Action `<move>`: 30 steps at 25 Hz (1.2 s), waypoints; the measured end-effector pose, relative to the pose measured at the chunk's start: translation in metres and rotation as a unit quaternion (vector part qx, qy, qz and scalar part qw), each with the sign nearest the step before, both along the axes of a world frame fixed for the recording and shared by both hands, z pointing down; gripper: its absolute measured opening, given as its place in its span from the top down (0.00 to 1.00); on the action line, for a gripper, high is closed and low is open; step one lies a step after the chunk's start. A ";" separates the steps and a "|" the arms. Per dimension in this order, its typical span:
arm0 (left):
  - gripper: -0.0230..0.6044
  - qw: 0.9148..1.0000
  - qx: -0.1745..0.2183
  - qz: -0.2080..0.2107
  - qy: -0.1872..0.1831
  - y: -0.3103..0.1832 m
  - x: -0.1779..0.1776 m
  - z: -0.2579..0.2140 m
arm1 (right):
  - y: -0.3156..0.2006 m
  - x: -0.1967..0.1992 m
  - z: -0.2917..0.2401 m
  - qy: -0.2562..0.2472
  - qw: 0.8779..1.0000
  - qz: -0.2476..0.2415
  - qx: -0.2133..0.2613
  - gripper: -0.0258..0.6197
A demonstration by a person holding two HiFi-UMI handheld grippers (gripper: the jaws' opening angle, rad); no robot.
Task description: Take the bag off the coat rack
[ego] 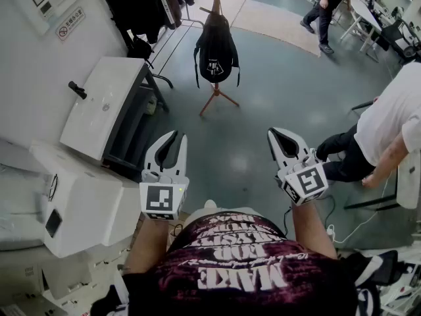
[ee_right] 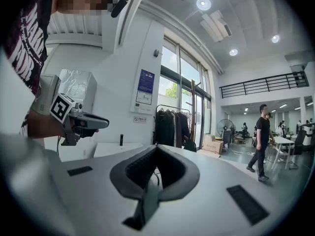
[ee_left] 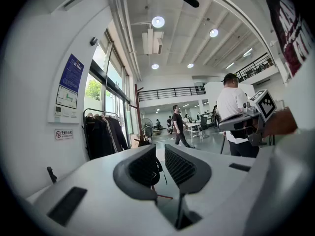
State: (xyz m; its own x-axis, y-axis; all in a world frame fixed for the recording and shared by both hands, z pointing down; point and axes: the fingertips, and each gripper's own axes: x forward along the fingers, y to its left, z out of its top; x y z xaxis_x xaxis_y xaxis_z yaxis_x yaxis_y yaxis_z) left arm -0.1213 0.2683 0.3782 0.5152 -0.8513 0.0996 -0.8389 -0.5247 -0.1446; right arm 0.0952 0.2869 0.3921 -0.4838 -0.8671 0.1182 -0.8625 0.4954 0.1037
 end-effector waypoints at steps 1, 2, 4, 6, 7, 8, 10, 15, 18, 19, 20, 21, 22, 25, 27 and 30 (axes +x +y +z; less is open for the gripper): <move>0.87 1.000 0.001 -0.001 0.000 -0.003 -0.003 -0.001 | -0.002 -0.002 0.000 0.000 1.000 0.000 -0.001 0.95; 0.87 1.000 0.002 -0.002 0.001 -0.006 -0.005 -0.002 | -0.005 -0.004 0.000 0.000 1.000 0.000 -0.001 0.95; 0.87 1.000 0.002 -0.002 0.002 -0.012 -0.010 -0.003 | -0.010 -0.008 0.001 0.001 1.000 0.001 -0.003 0.95; 0.87 1.000 0.001 -0.001 0.003 -0.017 -0.015 -0.002 | -0.014 -0.012 0.002 0.002 1.000 0.004 -0.005 0.95; 0.87 1.000 -0.001 0.000 0.004 -0.019 -0.017 -0.001 | -0.016 -0.014 0.003 0.002 1.000 0.005 -0.006 0.95; 0.87 1.000 -0.002 0.002 0.005 -0.021 -0.019 0.000 | -0.017 -0.016 0.003 0.001 1.000 0.006 -0.008 0.95; 0.87 1.000 0.000 0.004 0.006 -0.025 -0.023 -0.001 | -0.021 -0.019 0.004 -0.001 1.000 0.007 -0.014 0.95; 0.87 1.000 0.003 0.006 0.009 -0.029 -0.038 0.002 | -0.024 -0.031 0.005 -0.006 1.000 0.022 -0.015 0.95; 0.87 1.000 -0.010 0.023 0.014 -0.030 -0.042 0.010 | -0.022 -0.037 0.008 -0.006 0.999 0.031 -0.016 0.93; 0.87 0.999 -0.014 0.027 0.017 -0.030 -0.042 0.013 | -0.022 -0.037 0.010 -0.006 0.999 0.035 -0.018 0.85; 0.86 0.999 -0.016 0.028 0.021 -0.031 -0.043 0.015 | -0.021 -0.037 0.011 -0.005 0.999 0.039 -0.021 0.78; 0.86 0.999 -0.018 0.028 0.026 -0.032 -0.043 0.016 | -0.021 -0.035 0.013 -0.004 0.999 0.044 -0.024 0.75; 0.85 0.999 -0.018 0.027 0.031 -0.034 -0.044 0.017 | -0.022 -0.033 0.014 -0.002 0.998 0.049 -0.027 0.73; 0.81 0.999 -0.014 0.021 0.037 -0.044 -0.047 0.018 | -0.028 -0.026 0.018 0.000 0.998 0.059 -0.034 0.71; 0.80 0.999 -0.014 0.016 0.039 -0.053 -0.049 0.020 | -0.034 -0.022 0.024 -0.001 0.997 0.061 -0.042 0.71; 0.80 0.999 -0.006 0.003 0.040 -0.064 -0.053 0.022 | -0.044 -0.017 0.033 -0.004 0.997 0.062 -0.048 0.70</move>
State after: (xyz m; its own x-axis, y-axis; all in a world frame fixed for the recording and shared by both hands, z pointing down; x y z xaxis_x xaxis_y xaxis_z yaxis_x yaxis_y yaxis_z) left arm -0.1741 0.2039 0.4004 0.5267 -0.8473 0.0686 -0.8447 -0.5307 -0.0699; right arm 0.0786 0.2425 0.4253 -0.3749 -0.9053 0.1998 -0.9183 0.3922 0.0537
